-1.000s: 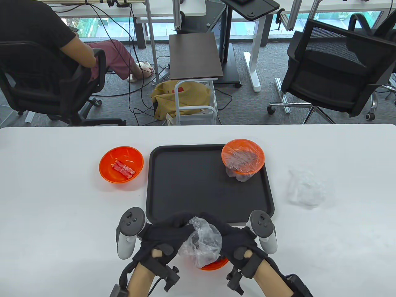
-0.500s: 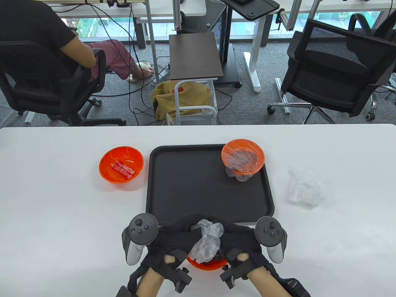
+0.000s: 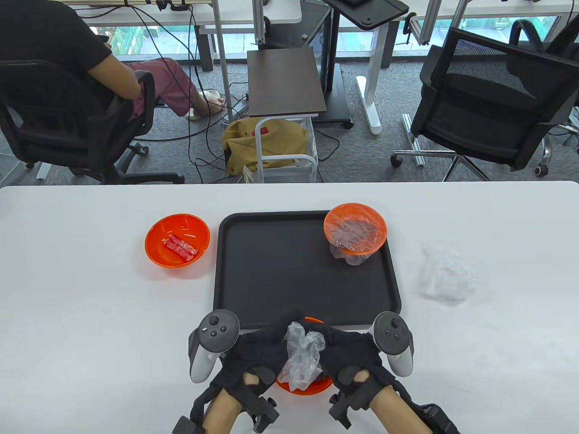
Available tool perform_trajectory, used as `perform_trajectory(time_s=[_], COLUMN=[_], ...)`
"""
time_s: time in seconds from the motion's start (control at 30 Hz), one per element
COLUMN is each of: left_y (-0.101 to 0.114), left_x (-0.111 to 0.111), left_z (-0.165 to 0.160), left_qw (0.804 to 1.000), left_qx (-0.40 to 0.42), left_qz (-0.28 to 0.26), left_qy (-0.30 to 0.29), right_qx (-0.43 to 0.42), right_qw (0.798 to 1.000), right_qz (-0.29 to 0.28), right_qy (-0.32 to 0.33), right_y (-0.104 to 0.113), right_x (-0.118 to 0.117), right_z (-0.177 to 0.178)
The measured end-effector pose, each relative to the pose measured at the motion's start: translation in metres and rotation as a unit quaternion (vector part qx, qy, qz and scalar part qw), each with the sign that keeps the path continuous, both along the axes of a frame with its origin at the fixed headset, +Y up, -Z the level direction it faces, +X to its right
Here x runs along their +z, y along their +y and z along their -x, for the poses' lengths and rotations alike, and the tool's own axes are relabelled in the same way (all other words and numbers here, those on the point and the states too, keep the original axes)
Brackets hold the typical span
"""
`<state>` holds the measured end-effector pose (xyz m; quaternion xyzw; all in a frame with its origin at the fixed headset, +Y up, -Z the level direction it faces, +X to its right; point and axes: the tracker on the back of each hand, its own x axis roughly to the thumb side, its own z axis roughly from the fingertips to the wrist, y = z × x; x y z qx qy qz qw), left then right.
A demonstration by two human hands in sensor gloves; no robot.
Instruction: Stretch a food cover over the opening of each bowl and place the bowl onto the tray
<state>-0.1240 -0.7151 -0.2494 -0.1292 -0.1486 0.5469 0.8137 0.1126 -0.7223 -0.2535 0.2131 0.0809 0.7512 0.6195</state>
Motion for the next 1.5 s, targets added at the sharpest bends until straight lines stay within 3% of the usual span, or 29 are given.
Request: perform_trajectory(time_s=[0.27,0.47,0.73,0.83,0.97,1.23,1.5], left_y=[0.0,-0.001,-0.002,-0.007,-0.012,-0.018,-0.015], left_x=[0.004,0.0,0.0,0.002,0.004,0.005,0.006], left_z=[0.009,0.033,0.052,0.059,0.069,0.075,0.062], left_qw=[0.996,0.989,0.98,0.968,0.949,0.922,0.959], left_qx=[0.015,0.107,0.146,0.187,0.228,0.309,0.178], left_qz=[-0.033,0.006,0.028,0.057,0.053,0.081,0.08], left_qy=[0.081,0.102,0.132,0.157,0.211,0.219,0.206], right_qx=[0.036,0.053,0.035,0.017,0.026,0.057,0.072], right_qw=[0.996,0.993,0.991,0.99,0.99,0.988,0.982], right_qz=[-0.03,-0.009,-0.001,0.001,-0.004,-0.025,-0.044], right_qy=[-0.079,-0.106,-0.128,-0.139,-0.14,-0.144,-0.167], right_y=[0.003,-0.002,-0.001,0.002,0.005,0.007,0.011], right_x=[0.005,-0.001,-0.003,-0.001,0.001,0.004,0.007], right_z=[-0.01,-0.029,-0.039,-0.043,-0.046,-0.042,-0.046])
